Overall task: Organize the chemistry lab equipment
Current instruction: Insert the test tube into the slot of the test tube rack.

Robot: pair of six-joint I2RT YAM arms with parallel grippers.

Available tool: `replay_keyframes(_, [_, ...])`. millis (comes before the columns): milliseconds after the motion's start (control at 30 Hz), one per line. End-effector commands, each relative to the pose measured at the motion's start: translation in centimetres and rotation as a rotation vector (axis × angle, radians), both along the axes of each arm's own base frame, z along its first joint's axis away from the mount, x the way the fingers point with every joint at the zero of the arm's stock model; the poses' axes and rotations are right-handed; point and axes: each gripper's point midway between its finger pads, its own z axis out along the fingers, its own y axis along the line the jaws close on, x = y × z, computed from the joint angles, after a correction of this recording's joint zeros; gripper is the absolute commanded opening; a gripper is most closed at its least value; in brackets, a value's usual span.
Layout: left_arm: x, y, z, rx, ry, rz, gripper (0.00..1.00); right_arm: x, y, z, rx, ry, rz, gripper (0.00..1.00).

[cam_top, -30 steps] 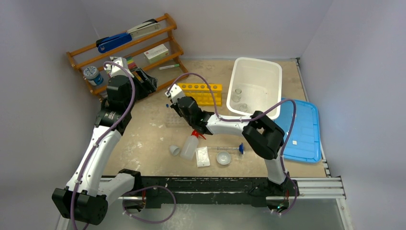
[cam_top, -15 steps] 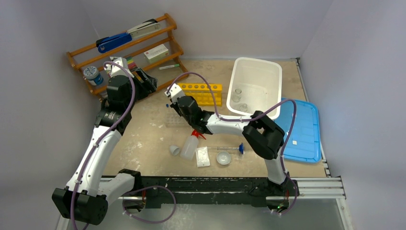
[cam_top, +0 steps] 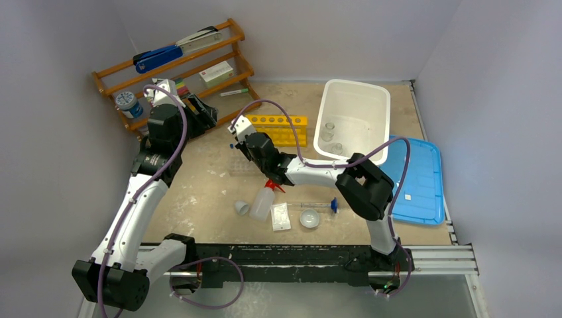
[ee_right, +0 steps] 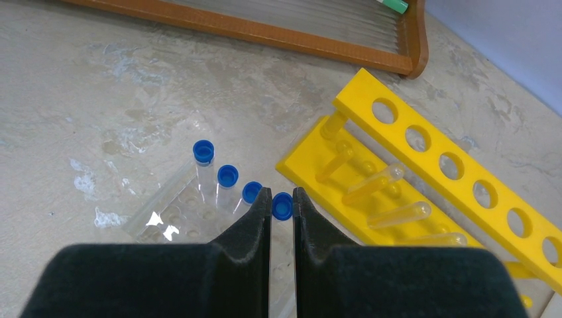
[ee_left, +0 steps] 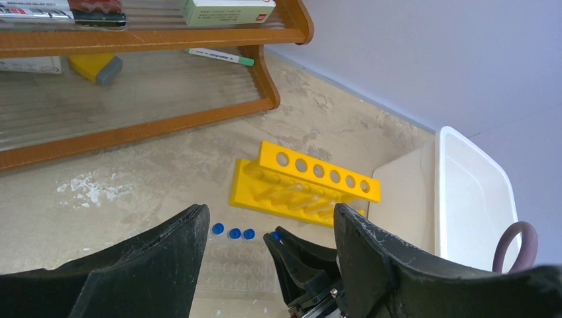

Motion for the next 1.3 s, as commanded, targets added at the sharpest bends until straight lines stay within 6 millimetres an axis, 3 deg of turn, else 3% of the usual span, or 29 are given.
replay_keyframes(0, [0.1,0.3,2.0,-0.006,-0.077,0.006,0.68,-0.1,1.2,3.3,0.085,-0.036,0.016,0.0])
replay_keyframes(467, [0.1,0.2,2.1,-0.008,-0.078,0.003,0.68,-0.4,0.9,0.8,0.056,-0.005,0.0,0.0])
replay_keyframes(1267, [0.1,0.2,2.0,-0.009,-0.077,0.005,0.68,-0.7,0.8,-1.2,0.037,0.035,0.001,0.0])
